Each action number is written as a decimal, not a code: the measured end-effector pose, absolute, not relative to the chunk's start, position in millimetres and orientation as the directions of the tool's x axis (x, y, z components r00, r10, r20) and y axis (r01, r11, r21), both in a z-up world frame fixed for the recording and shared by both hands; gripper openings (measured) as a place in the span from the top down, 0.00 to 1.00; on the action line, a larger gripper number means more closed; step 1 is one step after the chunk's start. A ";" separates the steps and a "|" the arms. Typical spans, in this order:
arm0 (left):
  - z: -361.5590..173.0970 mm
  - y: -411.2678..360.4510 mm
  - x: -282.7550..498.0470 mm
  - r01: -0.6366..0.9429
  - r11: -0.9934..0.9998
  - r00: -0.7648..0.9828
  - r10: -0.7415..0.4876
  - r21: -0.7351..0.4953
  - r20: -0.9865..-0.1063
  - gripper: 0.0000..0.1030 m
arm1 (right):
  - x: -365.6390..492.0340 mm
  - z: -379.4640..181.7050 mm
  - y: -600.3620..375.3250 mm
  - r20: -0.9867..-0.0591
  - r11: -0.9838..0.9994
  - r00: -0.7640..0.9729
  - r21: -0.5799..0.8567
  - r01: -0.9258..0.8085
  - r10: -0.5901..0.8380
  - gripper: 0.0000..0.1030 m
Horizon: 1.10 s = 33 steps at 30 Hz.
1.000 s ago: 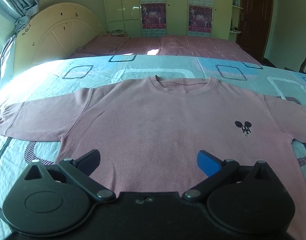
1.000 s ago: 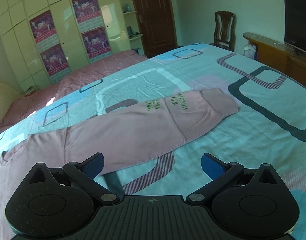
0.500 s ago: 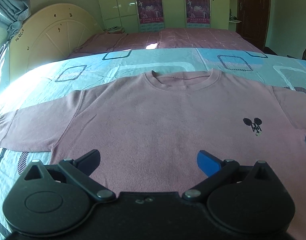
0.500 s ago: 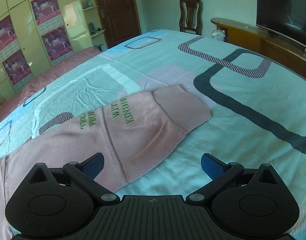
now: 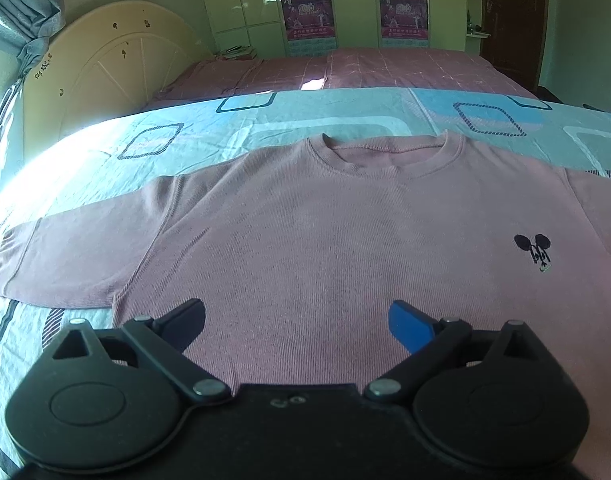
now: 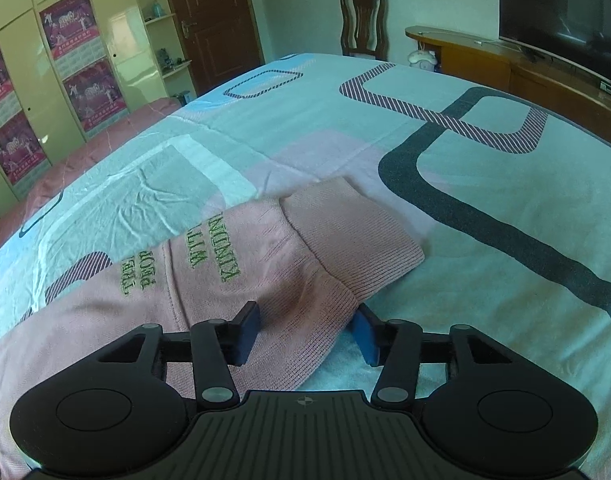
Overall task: Fold small clothes
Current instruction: 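Move the right tool to a sleeve cuff and close on it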
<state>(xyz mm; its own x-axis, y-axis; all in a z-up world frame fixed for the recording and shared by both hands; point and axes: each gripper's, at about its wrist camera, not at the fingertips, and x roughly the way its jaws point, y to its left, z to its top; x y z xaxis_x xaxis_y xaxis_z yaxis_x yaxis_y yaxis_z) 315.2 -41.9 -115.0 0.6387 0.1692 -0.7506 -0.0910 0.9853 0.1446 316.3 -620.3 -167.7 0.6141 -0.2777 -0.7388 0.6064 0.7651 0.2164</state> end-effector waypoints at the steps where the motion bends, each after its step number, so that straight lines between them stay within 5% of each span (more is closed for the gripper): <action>1: -115.2 -40.9 315.7 -0.085 0.987 0.638 0.161 0.139 -0.753 0.07 | 316.8 -167.4 -619.9 -0.738 0.767 0.614 0.212 0.605 -0.280 0.61; 3: -115.5 -39.8 316.9 -0.083 0.987 0.632 0.161 0.140 -0.758 0.07 | 318.1 -166.8 -619.5 -0.736 0.775 0.624 0.225 0.591 -0.262 0.84; 8: -114.0 -38.3 316.2 -0.081 0.985 0.641 0.171 0.155 -0.748 0.07 | 319.4 -159.6 -614.7 -0.727 0.784 0.638 0.231 0.576 -0.255 0.95; 17: -108.3 -14.3 318.0 -0.114 0.990 0.638 0.138 0.084 -0.757 0.07 | 329.5 -109.1 -544.2 -0.612 0.871 0.776 0.286 0.400 -0.155 0.96; 24: -105.8 6.0 320.2 -0.086 0.990 0.673 0.139 0.110 -0.727 0.07 | 347.8 -69.7 -416.6 -0.536 0.956 0.842 0.271 0.113 0.053 0.96; 33: -106.5 33.1 330.9 -0.068 0.994 0.694 0.113 0.091 -0.711 0.07 | 349.4 -99.8 -239.9 -0.587 0.923 0.717 0.305 -0.235 0.376 0.96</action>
<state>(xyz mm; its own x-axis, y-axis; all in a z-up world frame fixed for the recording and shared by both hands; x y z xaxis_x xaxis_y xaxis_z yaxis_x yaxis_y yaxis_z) 330.9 33.1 -106.5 0.6938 0.1128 -0.7113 -0.0682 0.9935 0.0911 349.4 -239.9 -99.8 0.7169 0.3765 -0.5868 -0.2353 0.9229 0.3047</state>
